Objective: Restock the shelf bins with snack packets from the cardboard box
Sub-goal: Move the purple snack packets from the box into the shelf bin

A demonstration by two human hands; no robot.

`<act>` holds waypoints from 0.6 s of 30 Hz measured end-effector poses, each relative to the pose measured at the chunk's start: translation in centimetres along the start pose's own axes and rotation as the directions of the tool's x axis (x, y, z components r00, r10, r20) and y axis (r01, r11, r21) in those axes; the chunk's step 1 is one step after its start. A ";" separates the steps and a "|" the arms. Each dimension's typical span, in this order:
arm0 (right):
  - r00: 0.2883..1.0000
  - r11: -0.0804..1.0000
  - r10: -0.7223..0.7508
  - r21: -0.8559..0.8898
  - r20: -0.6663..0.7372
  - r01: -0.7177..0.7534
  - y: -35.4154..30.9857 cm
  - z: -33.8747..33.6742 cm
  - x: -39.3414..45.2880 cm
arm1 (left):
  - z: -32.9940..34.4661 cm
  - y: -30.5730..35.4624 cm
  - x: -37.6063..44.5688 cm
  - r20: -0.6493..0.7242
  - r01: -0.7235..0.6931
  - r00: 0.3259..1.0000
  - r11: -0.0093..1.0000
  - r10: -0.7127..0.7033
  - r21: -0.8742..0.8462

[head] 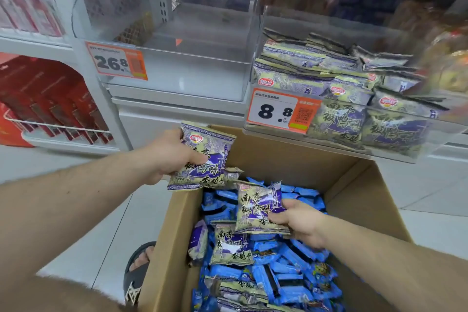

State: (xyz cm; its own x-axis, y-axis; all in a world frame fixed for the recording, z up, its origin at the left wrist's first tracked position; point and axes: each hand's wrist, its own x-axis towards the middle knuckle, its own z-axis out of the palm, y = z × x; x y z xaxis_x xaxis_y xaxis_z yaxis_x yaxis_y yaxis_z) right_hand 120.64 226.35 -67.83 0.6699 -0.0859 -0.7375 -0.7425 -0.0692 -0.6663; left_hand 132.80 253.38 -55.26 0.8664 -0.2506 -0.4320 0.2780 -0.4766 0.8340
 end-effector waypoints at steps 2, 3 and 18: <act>0.996 0.999 -0.045 0.028 0.073 0.043 -0.6 -1.4 -2.7 | 0.7 0.1 -0.4 0.044 -0.004 0.999 1.000 0.003 0.030; 0.993 0.997 -0.073 0.042 0.096 0.069 -1.0 -2.0 -4.2 | 0.9 0.2 -0.7 0.053 -0.014 0.999 0.998 0.011 0.053; 0.878 0.887 -0.444 0.223 0.180 0.404 -6.1 0.3 -12.7 | 6.0 1.5 -4.8 0.285 -0.106 0.949 0.987 0.136 -0.119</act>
State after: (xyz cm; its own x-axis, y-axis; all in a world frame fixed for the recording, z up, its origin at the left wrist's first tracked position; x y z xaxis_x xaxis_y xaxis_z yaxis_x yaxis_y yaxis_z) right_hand 116.72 228.16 -54.43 0.9190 0.1342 -0.3708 -0.3870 0.1256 -0.9135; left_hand 126.54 248.77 -53.97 0.7413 -0.5431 -0.3943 0.2319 -0.3440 0.9099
